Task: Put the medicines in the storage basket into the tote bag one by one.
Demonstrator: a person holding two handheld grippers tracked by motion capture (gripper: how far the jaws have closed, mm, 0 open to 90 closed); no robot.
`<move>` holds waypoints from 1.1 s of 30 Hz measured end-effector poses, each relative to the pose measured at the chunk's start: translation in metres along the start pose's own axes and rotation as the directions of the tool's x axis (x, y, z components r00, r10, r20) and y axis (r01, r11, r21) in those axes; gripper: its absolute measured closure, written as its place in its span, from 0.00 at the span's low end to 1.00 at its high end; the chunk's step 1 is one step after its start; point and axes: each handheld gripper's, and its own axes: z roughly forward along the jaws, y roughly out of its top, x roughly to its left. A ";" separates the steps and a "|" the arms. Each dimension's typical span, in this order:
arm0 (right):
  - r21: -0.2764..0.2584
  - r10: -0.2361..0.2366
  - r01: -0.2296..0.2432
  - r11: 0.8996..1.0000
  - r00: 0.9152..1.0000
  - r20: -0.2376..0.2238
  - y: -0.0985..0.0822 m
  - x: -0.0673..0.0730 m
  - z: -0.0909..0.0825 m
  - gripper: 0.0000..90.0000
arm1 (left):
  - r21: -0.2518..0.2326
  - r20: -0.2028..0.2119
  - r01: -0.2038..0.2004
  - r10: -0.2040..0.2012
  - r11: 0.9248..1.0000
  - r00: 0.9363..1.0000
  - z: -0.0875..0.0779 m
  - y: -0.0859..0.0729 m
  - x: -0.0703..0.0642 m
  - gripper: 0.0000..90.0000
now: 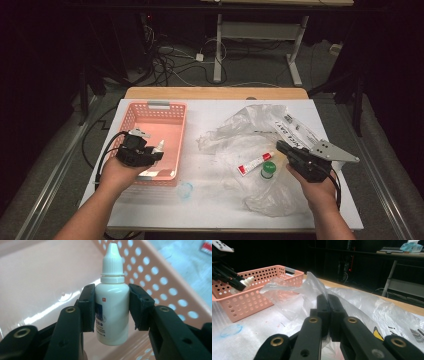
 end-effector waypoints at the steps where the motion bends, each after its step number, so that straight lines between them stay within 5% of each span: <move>1: 0.000 0.002 -0.002 1.000 1.000 0.001 0.000 0.000 0.000 0.99 | -0.022 -0.001 -0.009 0.009 1.000 1.000 -0.002 -0.001 -0.002 0.65; 10: 0.006 0.000 0.000 1.000 1.000 -0.004 -0.001 0.001 0.001 0.99 | -0.184 0.028 -0.011 0.016 0.983 0.999 -0.013 -0.008 -0.018 0.65; 19: 0.004 -0.001 0.001 1.000 1.000 -0.002 -0.001 0.001 0.001 0.99 | -0.275 0.066 -0.026 0.046 0.961 0.997 -0.021 0.001 -0.039 0.65; 26: 0.005 0.001 -0.001 1.000 1.000 -0.003 -0.001 0.001 0.002 0.99 | -0.315 0.112 -0.085 0.126 0.945 0.986 -0.019 0.012 -0.070 0.65; 33: 0.004 0.000 0.000 1.000 1.000 -0.005 -0.001 0.001 0.001 0.99 | -0.324 0.157 -0.126 0.185 0.938 0.970 -0.004 0.022 -0.099 0.65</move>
